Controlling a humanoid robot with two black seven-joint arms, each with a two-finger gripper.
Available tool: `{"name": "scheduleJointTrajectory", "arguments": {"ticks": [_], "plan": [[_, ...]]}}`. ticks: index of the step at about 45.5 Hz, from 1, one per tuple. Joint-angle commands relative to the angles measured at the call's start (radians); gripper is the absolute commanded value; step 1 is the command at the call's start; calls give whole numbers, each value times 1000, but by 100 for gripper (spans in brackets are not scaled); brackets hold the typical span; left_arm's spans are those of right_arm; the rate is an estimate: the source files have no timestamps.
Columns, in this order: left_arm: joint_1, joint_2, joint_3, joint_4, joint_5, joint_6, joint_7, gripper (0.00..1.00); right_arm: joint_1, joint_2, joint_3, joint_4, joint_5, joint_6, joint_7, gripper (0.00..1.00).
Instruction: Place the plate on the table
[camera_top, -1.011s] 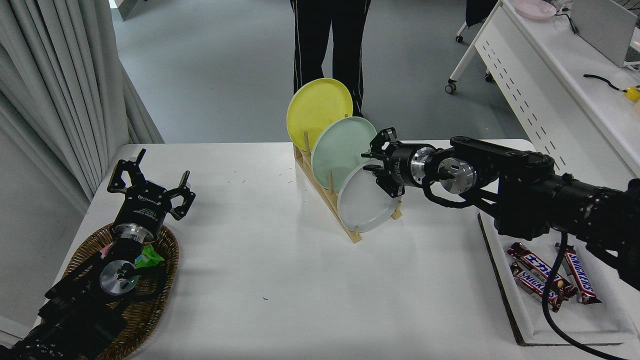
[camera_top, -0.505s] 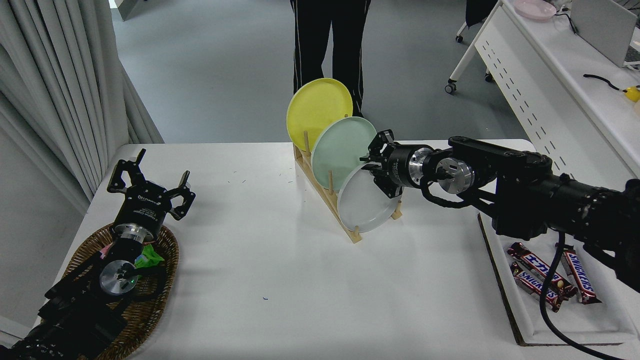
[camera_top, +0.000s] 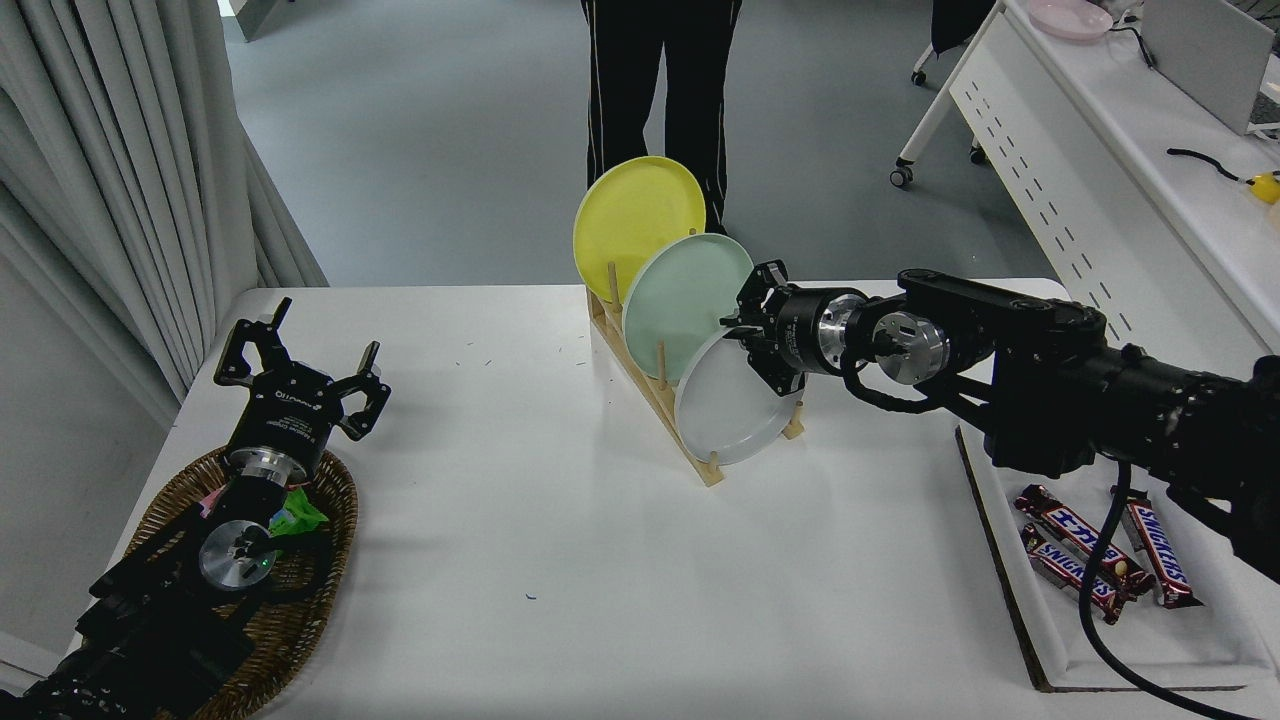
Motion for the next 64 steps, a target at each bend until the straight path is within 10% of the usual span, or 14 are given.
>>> {"name": "scheduleJointTrajectory", "arguments": {"ticks": [1, 35, 64], "plan": [[0, 0, 0, 0, 0, 1, 0, 100, 3, -3, 10, 0, 0, 4, -5, 4], [0, 0, 0, 0, 0, -1, 0, 100, 101, -92, 140, 18, 29, -8, -152, 0], [0, 0, 0, 0, 0, 1, 0, 100, 121, -158, 206, 107, 528, -258, -252, 0]]}}
